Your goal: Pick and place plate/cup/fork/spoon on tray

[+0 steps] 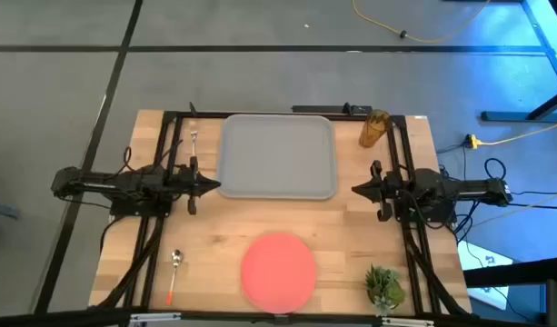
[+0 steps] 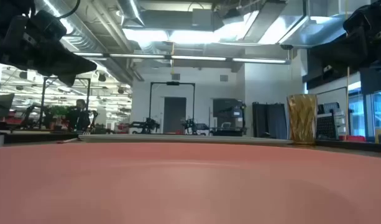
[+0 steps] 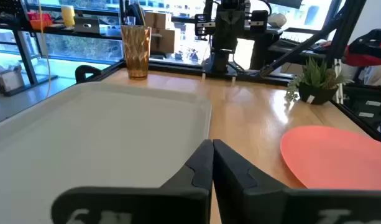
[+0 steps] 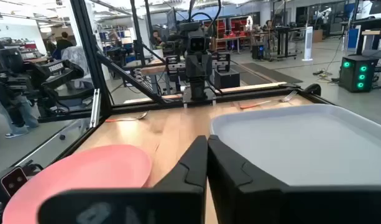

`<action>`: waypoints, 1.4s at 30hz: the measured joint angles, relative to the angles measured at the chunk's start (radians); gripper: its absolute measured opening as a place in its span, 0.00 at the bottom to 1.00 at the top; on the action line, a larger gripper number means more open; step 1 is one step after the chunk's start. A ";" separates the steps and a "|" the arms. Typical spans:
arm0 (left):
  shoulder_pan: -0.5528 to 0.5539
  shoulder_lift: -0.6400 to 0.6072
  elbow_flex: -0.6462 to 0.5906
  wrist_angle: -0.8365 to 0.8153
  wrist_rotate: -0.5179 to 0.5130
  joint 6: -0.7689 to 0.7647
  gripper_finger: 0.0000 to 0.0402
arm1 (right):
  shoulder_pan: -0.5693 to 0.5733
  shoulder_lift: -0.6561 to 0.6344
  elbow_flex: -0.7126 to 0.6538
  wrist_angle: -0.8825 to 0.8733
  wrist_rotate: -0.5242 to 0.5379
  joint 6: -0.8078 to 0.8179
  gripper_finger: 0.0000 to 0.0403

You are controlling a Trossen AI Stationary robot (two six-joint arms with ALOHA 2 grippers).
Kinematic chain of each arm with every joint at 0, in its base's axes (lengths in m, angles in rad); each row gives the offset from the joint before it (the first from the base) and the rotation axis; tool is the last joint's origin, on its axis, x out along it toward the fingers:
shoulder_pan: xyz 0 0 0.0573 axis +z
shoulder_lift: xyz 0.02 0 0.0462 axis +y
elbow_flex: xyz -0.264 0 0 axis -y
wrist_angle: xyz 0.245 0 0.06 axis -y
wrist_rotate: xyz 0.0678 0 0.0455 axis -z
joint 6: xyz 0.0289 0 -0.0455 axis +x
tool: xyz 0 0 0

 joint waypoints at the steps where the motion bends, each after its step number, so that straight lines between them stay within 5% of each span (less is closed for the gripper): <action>1: 0.000 0.000 0.000 0.000 0.000 0.000 0.00 | 0.000 0.000 0.000 0.000 0.000 0.000 0.03; 36: 0.000 0.000 0.000 0.000 0.000 0.001 0.00 | 0.000 0.000 0.000 0.000 0.000 0.000 0.03; 42: 0.000 0.000 0.000 0.006 -0.060 0.308 0.00 | 0.000 0.000 0.000 0.000 0.000 0.000 0.03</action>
